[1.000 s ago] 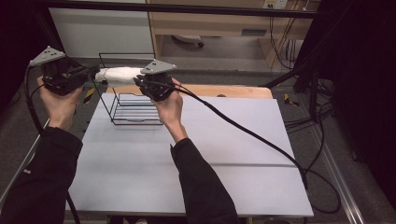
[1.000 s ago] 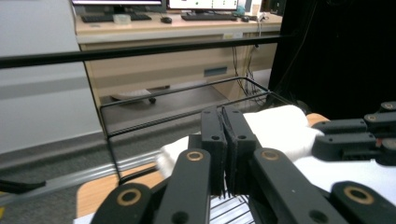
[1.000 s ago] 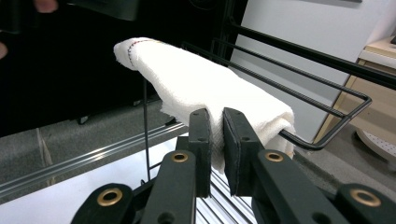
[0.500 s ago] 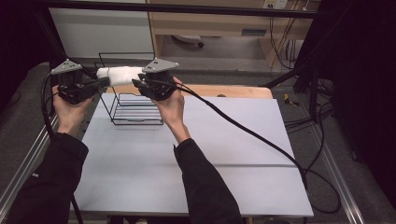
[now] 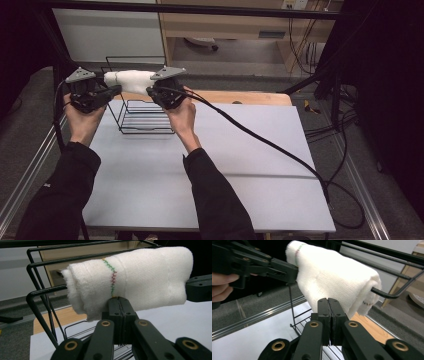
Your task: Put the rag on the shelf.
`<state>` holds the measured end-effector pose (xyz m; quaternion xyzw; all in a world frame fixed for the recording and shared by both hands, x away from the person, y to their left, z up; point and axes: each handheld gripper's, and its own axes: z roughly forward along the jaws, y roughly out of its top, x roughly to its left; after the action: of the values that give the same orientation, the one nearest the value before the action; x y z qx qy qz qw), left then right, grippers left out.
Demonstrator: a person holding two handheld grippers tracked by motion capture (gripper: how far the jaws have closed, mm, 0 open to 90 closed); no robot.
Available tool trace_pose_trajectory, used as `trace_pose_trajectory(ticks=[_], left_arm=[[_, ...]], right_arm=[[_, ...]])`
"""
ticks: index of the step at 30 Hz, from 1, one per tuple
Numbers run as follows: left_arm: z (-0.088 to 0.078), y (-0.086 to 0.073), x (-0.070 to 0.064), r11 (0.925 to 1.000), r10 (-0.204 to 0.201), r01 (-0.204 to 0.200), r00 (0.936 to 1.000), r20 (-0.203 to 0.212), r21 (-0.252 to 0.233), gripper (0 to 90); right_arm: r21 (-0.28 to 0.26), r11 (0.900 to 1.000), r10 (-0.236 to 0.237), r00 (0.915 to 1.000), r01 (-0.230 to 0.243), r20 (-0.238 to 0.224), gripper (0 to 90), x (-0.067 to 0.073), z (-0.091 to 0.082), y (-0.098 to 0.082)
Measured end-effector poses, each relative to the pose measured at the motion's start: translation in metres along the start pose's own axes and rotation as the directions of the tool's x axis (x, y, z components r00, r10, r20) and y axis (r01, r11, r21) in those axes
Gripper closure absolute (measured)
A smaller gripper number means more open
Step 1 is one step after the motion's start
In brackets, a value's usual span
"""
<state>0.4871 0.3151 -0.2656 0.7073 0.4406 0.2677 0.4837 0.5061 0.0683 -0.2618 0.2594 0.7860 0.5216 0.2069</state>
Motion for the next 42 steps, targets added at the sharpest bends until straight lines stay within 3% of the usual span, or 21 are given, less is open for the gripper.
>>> trace_pose_trajectory(ticks=[7,14,20,25,29,35,42], left_arm=[[0.001,0.000,0.000,1.0000,-0.002,0.002,1.0000,0.000,-0.006,87.3],[-0.011,0.000,-0.003,0.9997,0.006,-0.005,0.9998,0.017,-0.026,80.2],[-0.026,0.002,-0.008,0.9990,0.026,-0.025,0.9995,0.017,-0.038,67.9],[-0.039,-0.001,-0.012,0.9984,0.047,-0.046,0.9988,0.016,-0.031,54.8],[-0.047,-0.011,-0.016,0.9983,0.057,-0.056,0.9981,0.022,-0.017,43.8],[-0.048,-0.035,-0.017,0.9991,0.025,-0.027,0.9989,0.040,0.032,28.3],[-0.042,-0.070,-0.017,0.9972,-0.010,0.004,0.9975,0.070,0.074,17.3]], right_arm=[[0.004,1.000,0.011,0.9999,-0.012,0.012,85.5,-0.005,0.006,-0.001],[-0.021,1.000,-0.008,0.9999,0.007,-0.013,78.7,0.000,-0.005,0.003],[-0.037,0.999,-0.012,0.9996,0.011,-0.025,69.4,0.003,-0.021,0.010],[-0.039,0.999,-0.009,0.9987,0.007,-0.050,56.0,0.005,-0.035,0.012],[-0.031,0.999,0.015,0.9986,-0.016,-0.050,43.2,0.003,-0.047,0.007],[-0.012,1.000,0.020,0.9992,-0.021,-0.036,27.6,-0.003,-0.064,-0.007],[0.007,0.999,0.048,0.9984,-0.048,-0.031,12.8,-0.017,-0.087,-0.032]])
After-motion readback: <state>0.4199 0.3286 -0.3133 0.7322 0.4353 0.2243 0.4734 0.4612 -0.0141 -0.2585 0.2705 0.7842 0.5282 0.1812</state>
